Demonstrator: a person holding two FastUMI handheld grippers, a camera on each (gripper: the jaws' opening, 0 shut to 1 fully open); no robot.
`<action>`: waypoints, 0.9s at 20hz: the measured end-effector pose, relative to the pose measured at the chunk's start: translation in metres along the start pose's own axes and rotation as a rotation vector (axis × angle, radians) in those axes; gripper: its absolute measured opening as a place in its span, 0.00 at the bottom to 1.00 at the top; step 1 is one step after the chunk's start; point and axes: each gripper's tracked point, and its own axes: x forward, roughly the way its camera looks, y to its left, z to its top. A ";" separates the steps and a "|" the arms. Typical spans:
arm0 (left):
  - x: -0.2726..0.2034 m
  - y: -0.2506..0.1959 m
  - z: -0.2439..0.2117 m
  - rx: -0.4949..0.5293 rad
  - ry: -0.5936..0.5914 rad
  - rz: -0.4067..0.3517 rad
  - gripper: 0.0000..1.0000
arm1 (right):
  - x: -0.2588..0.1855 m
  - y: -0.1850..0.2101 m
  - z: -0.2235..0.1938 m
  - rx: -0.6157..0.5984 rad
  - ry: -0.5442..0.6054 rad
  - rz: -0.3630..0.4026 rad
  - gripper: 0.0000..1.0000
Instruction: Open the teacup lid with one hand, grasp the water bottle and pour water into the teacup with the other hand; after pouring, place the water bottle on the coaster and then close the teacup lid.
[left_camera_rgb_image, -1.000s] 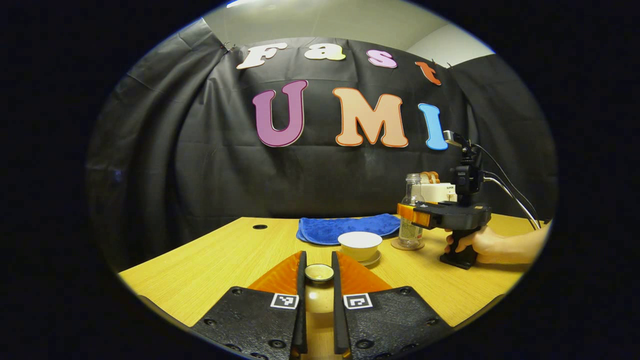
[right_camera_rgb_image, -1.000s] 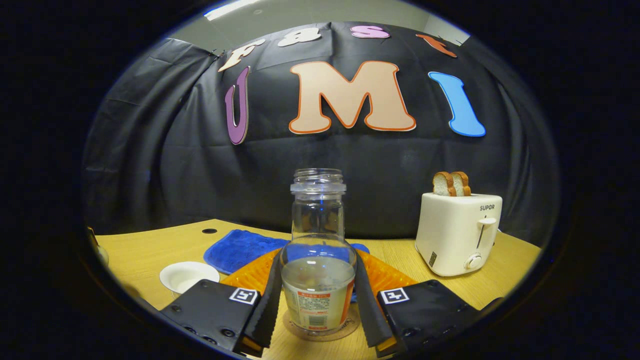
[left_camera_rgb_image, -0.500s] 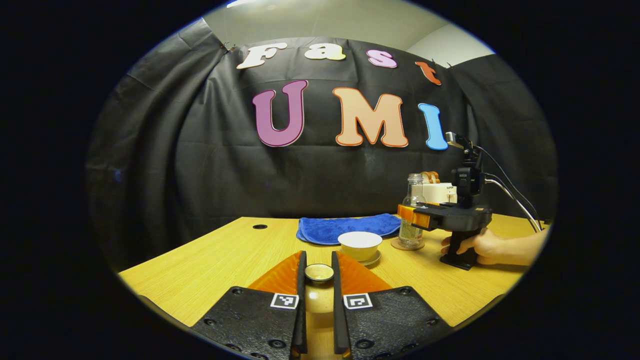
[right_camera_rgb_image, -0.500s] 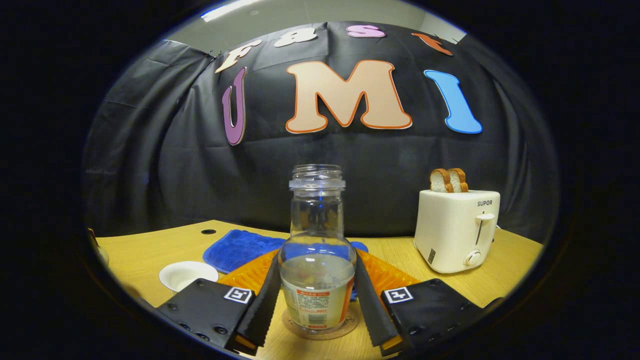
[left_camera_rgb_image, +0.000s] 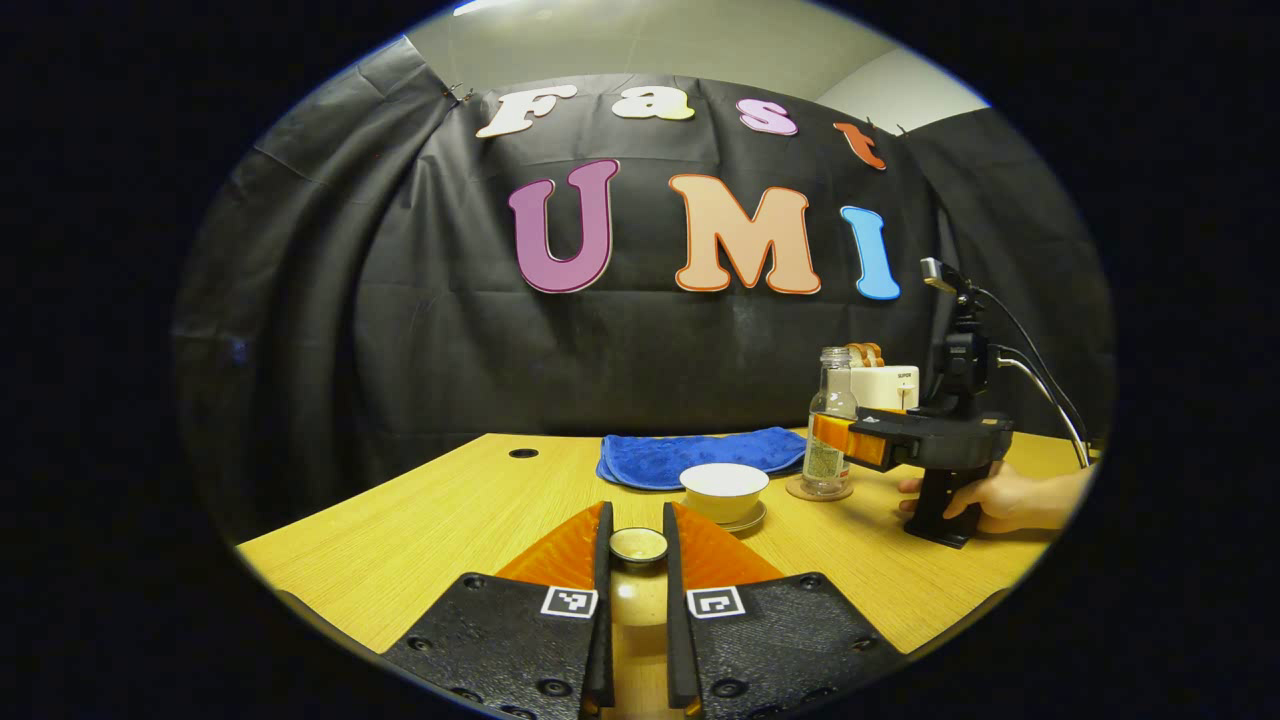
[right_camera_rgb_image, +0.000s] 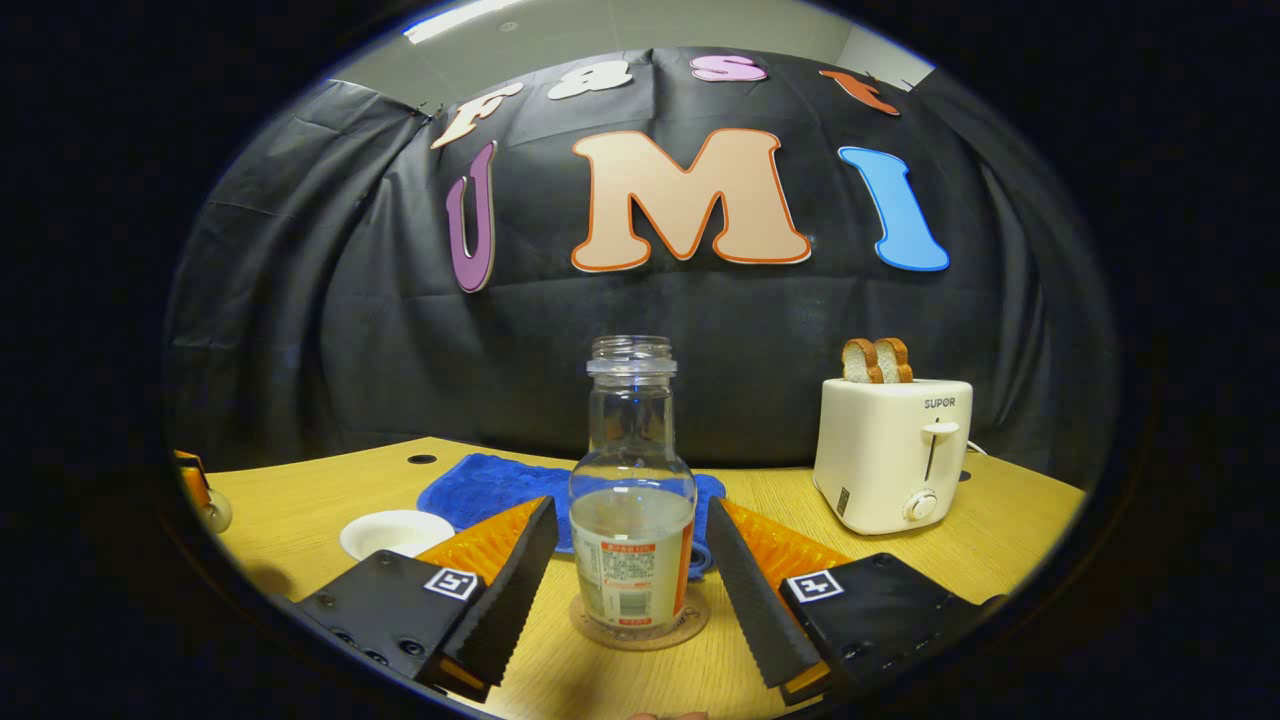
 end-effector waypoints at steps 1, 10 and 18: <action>0.002 -0.002 -0.001 0.000 0.002 -0.010 0.18 | -0.007 -0.002 0.002 -0.002 -0.005 -0.003 0.95; 0.054 -0.036 -0.002 0.001 0.005 -0.134 0.18 | -0.077 -0.044 -0.003 0.000 -0.002 0.046 0.95; 0.108 -0.061 -0.003 0.011 0.010 -0.147 0.18 | -0.152 -0.088 0.001 0.000 -0.007 0.023 0.95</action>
